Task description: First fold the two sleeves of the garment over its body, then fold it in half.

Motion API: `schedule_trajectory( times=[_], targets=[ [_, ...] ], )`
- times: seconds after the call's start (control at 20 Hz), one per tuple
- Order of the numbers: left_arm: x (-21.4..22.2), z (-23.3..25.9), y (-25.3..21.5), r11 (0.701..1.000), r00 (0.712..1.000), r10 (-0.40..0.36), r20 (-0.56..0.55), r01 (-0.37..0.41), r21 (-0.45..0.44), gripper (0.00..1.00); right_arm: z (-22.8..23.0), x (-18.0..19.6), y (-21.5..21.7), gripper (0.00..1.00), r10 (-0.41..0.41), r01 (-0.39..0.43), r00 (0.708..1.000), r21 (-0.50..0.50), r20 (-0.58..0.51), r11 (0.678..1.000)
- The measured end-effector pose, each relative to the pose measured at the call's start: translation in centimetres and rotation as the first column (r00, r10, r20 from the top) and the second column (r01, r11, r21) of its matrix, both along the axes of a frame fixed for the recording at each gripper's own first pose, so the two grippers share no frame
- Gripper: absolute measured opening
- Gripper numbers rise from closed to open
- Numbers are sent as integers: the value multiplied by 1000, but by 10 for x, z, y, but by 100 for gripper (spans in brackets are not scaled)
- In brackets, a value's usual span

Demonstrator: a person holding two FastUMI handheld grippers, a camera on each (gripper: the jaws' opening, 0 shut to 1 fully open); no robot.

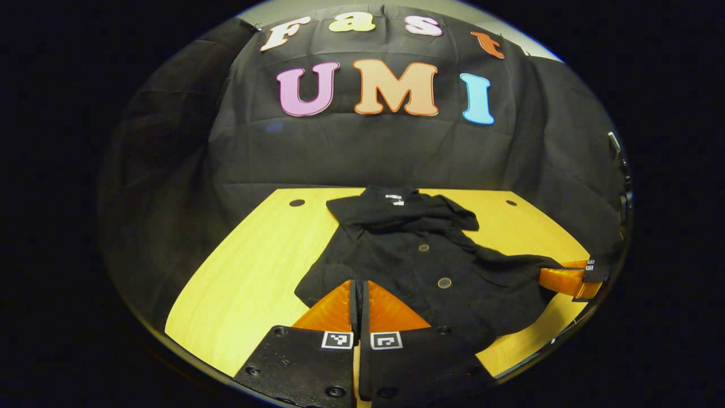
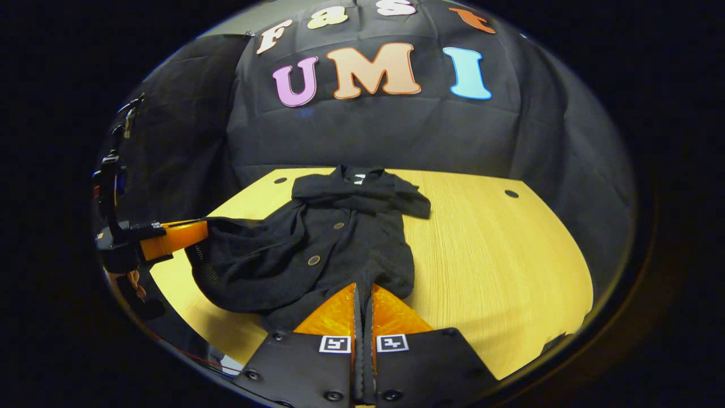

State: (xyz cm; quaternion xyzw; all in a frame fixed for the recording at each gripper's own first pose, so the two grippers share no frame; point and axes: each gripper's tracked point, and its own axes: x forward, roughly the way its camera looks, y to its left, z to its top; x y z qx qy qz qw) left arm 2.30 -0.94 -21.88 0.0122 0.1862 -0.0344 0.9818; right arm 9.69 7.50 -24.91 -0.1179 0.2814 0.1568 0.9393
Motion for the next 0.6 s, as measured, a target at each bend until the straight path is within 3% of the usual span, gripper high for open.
schedule_trajectory(
  times=[0.25,0.4,0.6],
  targets=[
    [43,41,6,1000,996,27,82,-27,-1,0,42,43,11,2,21,-23,998,41,51,999],
    [78,56,8,998,993,45,111,-39,-54,0,59,78,15,2,8,-11,998,44,69,999],
    [136,63,10,999,990,10,137,-2,-53,0,71,131,25,2,-47,42,996,59,77,997]
  ],
)
